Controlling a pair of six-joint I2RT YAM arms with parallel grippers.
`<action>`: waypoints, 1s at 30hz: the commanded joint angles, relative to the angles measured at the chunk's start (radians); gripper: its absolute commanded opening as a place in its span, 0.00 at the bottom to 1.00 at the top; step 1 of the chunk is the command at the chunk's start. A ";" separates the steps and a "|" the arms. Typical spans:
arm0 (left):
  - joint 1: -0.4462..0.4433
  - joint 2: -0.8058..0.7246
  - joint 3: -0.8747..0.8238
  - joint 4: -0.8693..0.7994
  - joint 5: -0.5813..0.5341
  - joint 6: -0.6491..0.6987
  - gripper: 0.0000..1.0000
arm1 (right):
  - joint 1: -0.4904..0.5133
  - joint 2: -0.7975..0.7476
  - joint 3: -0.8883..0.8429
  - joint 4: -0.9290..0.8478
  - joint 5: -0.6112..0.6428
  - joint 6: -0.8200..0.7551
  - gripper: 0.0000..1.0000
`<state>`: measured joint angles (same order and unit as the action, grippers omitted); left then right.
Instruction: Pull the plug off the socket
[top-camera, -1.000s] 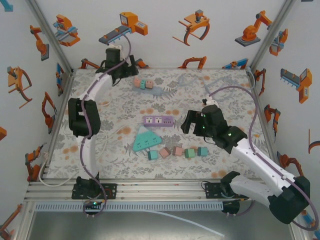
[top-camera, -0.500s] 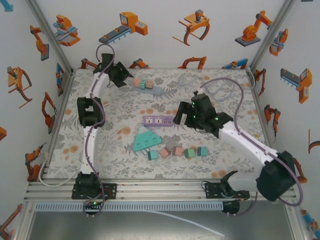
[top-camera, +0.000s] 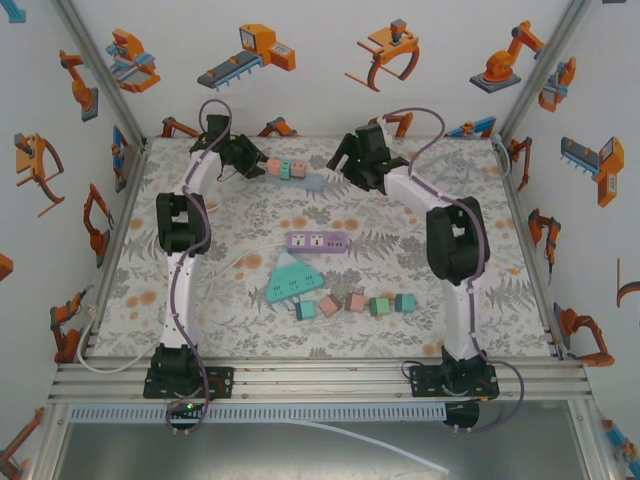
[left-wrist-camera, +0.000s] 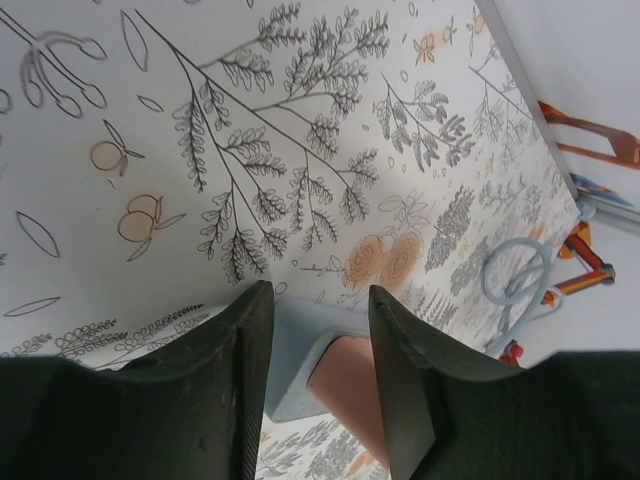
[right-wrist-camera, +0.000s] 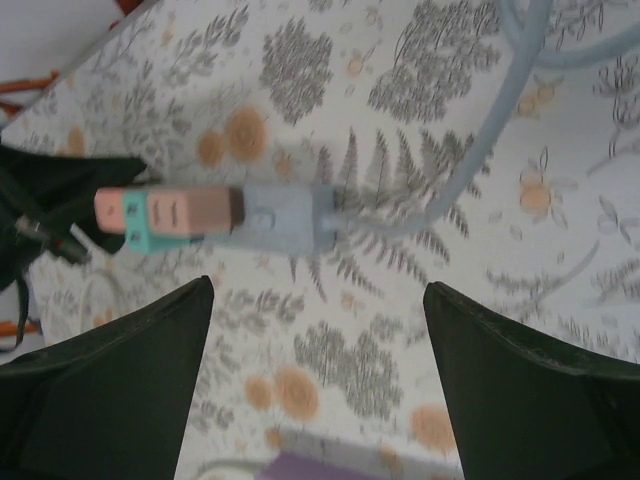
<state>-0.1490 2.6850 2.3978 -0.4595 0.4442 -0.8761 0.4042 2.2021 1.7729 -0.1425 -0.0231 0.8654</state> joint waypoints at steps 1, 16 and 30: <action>-0.024 -0.013 -0.051 -0.033 0.079 0.023 0.43 | -0.017 0.083 0.120 -0.054 -0.011 0.039 0.77; -0.073 -0.262 -0.455 0.085 0.123 0.005 0.43 | -0.065 0.140 0.135 -0.116 -0.054 0.078 0.56; -0.087 -0.369 -0.603 0.105 0.121 0.038 0.44 | -0.138 0.068 -0.010 -0.025 -0.083 -0.071 0.35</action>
<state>-0.2199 2.3661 1.8141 -0.3260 0.5465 -0.8692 0.2810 2.2997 1.7603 -0.1986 -0.0975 0.8516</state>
